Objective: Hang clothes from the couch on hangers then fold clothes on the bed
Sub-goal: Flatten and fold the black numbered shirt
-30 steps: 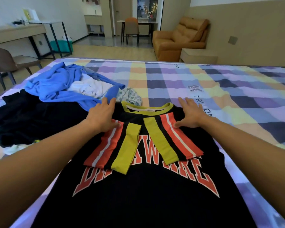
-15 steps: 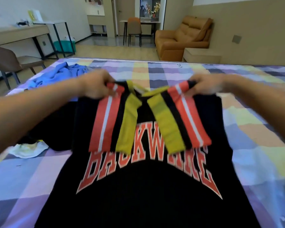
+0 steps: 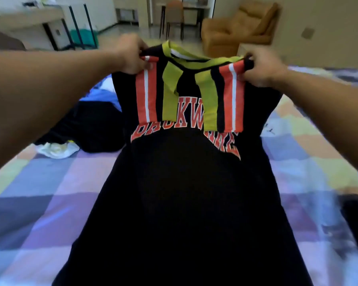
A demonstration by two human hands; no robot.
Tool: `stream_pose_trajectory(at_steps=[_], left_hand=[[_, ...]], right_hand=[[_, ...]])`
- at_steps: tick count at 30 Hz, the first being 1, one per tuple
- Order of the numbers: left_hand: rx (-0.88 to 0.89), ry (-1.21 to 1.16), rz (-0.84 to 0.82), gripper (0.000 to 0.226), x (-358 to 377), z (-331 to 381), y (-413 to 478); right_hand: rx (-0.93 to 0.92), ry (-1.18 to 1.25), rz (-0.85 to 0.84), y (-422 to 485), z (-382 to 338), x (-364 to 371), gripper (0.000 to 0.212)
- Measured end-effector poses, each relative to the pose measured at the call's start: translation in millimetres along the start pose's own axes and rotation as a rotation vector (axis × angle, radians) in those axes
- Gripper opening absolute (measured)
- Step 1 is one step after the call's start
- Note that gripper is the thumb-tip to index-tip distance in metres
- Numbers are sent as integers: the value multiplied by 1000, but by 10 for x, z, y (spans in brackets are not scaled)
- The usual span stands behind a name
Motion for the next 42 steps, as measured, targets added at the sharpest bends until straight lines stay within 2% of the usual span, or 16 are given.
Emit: stream_pose_trajectory(at_steps=[6, 10, 12, 17, 19, 22, 23, 25, 27, 28, 29, 30, 32, 35, 38, 42], left_hand=[[279, 27, -31, 28, 365, 40, -902], [353, -59, -38, 21, 217, 78, -1442], [399, -106, -60, 16, 105, 146, -1730], [403, -160, -131, 16, -34, 235, -2192], [363, -214, -112, 16, -109, 255, -2271], [371, -273, -94, 25, -160, 362, -2486], [438, -235, -125, 27, -103, 416, -2634], [588, -130, -341, 21, 208, 506, -3064], [581, -32, -697, 17, 603, 469, -3503], [550, -38, -812, 19, 714, 430, -3614], [533, -98, -826, 22, 750, 406, -3604], [525, -174, -734, 22, 733, 375, -3467], [440, -284, -411, 25, 636, 234, -2997], [80, -312, -110, 18, 757, -288, -2379], [-289, -466, -146, 29, 1117, -645, -2078], [-445, -665, -311, 28, 1394, -655, -1949]], right_hand=[[99, 85, -205, -832, 114, 403, 67], [85, 97, -391, -1369, -16, 280, 19], [66, 85, -448, -1642, -125, 160, 14], [142, 186, -376, -2164, -368, -117, 52], [164, 266, -247, -2313, -437, -235, 58], [-4, 369, -135, -2662, -563, -333, 54], [-103, 398, -218, -2830, -583, -256, 45], [-269, 345, -617, -3282, -539, 82, 35], [-236, 109, -1054, -3743, -245, 432, 44], [-174, 20, -1139, -3817, -85, 501, 48], [-128, 9, -1120, -3761, 11, 514, 48], [-107, 51, -1013, -3594, 59, 509, 43], [-42, 127, -664, -3080, 175, 407, 33], [207, 313, -341, -2500, 543, 475, 40], [439, 463, -300, -2279, 827, 812, 58], [491, 519, -234, -2128, 923, 989, 32]])
Point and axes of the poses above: each hand's wrist, its own y-axis towards the middle knuckle, its own x-axis out of the palm, z = x × y, the point moved 8 cm from there along y, towards the middle knuckle, and after that the axes turned 1 degree about -z, right-handed, at the moved point
